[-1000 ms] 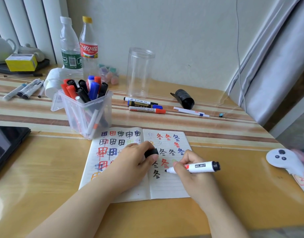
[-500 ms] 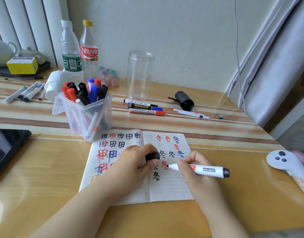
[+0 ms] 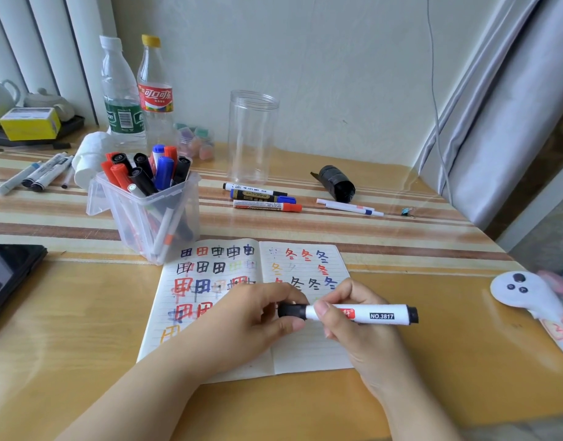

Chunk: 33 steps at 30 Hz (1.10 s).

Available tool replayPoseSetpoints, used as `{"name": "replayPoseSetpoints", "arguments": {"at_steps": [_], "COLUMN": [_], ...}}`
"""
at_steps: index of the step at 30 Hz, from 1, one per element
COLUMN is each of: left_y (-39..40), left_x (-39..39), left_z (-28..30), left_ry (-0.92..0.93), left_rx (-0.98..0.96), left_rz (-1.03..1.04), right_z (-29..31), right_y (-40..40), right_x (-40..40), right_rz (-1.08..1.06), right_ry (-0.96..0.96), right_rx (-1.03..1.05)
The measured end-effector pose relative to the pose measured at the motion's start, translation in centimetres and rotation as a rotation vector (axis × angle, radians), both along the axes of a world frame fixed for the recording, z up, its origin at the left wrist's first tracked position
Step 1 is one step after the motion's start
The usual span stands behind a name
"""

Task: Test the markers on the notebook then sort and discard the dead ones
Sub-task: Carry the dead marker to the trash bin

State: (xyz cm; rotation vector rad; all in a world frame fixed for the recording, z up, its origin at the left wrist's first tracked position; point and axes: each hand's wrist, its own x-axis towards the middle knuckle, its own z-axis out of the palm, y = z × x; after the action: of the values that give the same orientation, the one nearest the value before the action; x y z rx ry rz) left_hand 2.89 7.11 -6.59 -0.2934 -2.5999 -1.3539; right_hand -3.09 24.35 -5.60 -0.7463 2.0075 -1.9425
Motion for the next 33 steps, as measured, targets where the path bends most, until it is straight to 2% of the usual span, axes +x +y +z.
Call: {"name": "replayPoseSetpoints", "arguments": {"at_steps": [4,11,15,19,21,29,33], "left_y": [0.1,0.6,0.7,1.1,1.1,0.8,0.3], "left_x": [0.2,0.6,0.7,1.1,1.3,0.7,0.6], "left_z": [0.2,0.7,0.6,1.0,1.1,0.1,1.8], "left_ry": [-0.04,0.001,-0.001,-0.136,-0.151,-0.048,0.055], "left_rx": [0.111,0.074,0.14,0.391,0.432,0.347,0.29], "left_rz": [0.012,0.055,0.029,-0.086,-0.115,-0.033,0.051], "right_z": [0.1,0.1,0.2,0.8,1.0,0.6,1.7], "right_y": [-0.1,-0.2,0.1,0.2,0.2,-1.2,-2.6], "right_x": [0.2,0.3,0.4,0.7,0.8,0.5,0.3], "right_rz": [0.032,0.05,0.071,0.09,0.096,0.046,0.066], "right_ry": [-0.076,-0.128,-0.124,-0.054,-0.022,-0.058,-0.082], "right_rx": [-0.039,-0.015,-0.008,-0.006,0.003,-0.051,-0.117]}}
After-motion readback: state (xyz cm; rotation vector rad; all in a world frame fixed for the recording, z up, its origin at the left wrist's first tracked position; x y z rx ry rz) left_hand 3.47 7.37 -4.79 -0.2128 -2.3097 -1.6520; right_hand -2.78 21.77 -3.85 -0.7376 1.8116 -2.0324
